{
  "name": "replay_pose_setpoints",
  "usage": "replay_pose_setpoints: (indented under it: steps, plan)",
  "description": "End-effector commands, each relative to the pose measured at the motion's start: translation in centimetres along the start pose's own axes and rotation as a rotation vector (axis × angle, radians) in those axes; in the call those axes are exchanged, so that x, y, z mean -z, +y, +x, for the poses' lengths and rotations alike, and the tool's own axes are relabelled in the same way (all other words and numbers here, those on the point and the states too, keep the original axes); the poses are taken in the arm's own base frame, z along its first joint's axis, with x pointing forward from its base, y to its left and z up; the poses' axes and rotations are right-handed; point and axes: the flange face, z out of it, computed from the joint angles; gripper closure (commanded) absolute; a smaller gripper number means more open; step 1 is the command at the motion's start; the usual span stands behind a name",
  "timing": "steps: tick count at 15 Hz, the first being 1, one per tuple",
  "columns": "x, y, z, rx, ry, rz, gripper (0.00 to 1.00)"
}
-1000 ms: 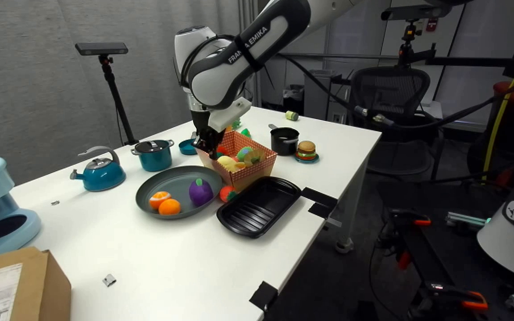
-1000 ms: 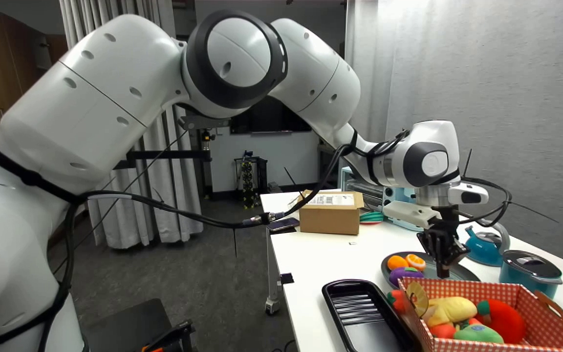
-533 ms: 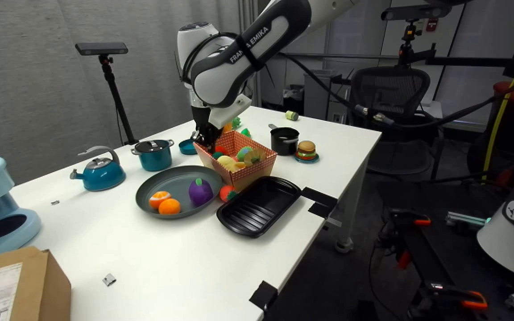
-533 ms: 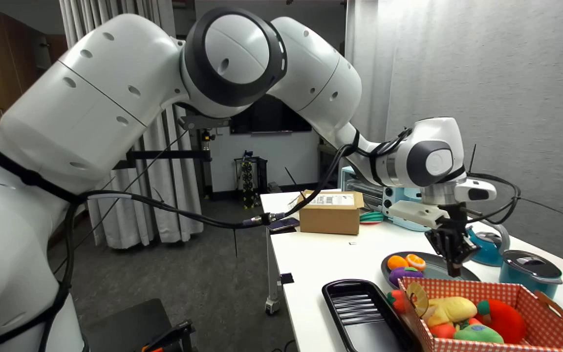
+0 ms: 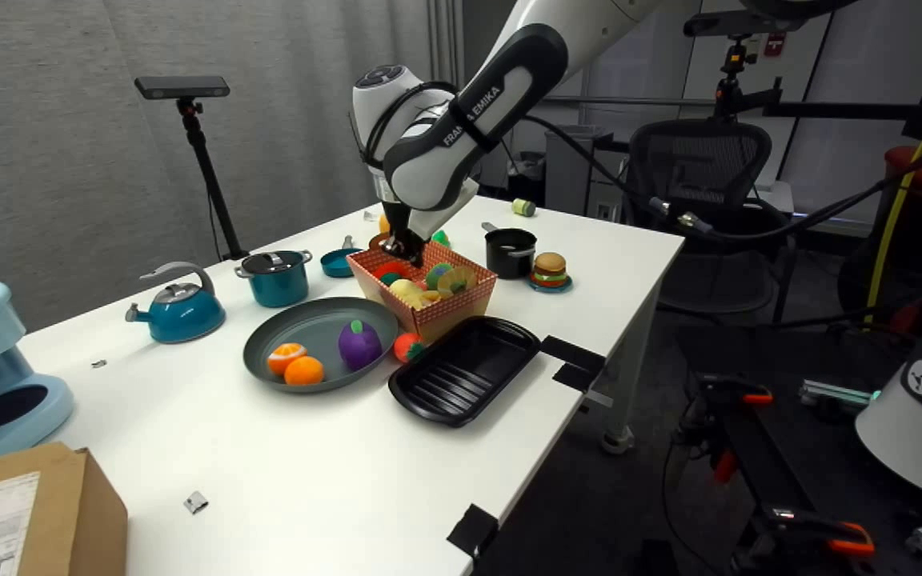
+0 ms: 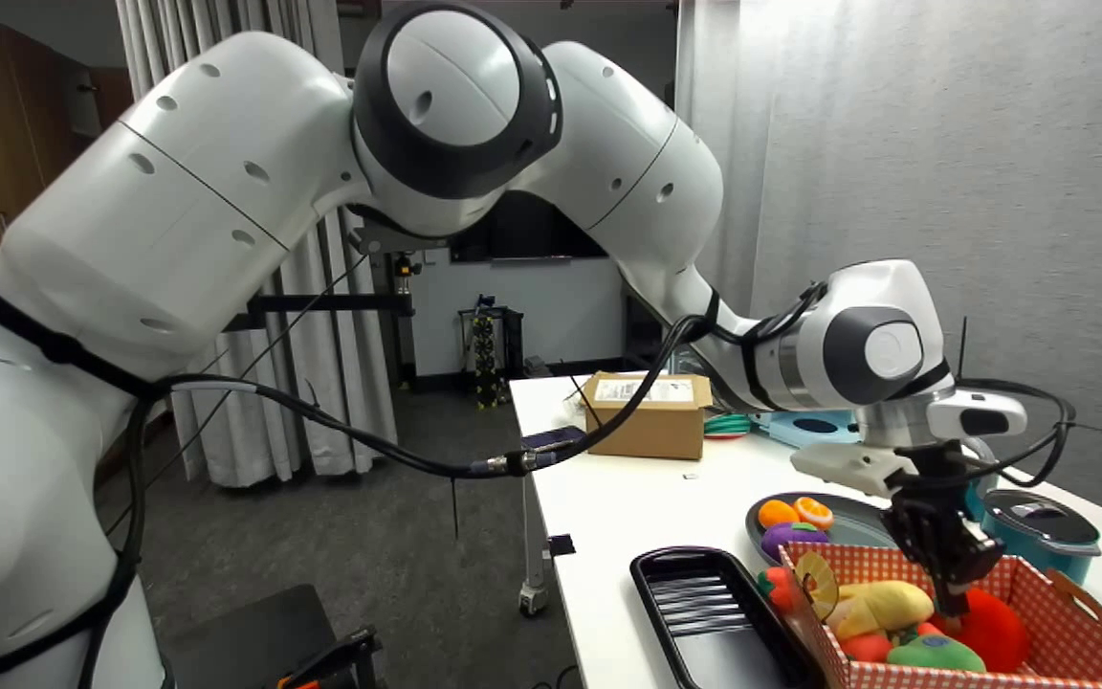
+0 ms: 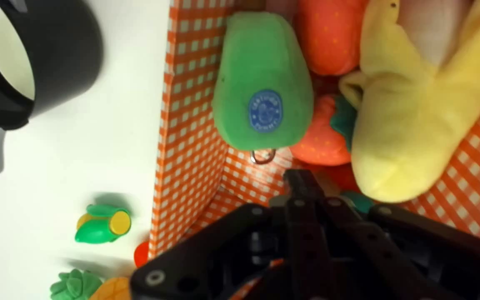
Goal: Slide the basket containing plush toys to the left.
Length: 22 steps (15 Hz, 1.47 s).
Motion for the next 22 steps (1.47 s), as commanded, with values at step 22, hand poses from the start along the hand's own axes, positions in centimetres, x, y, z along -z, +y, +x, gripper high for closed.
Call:
replay_pose_setpoints:
  steps: [22]
  plan:
    - [3.5, -15.1, -7.1, 0.119, -0.061, 0.152, 1.00]
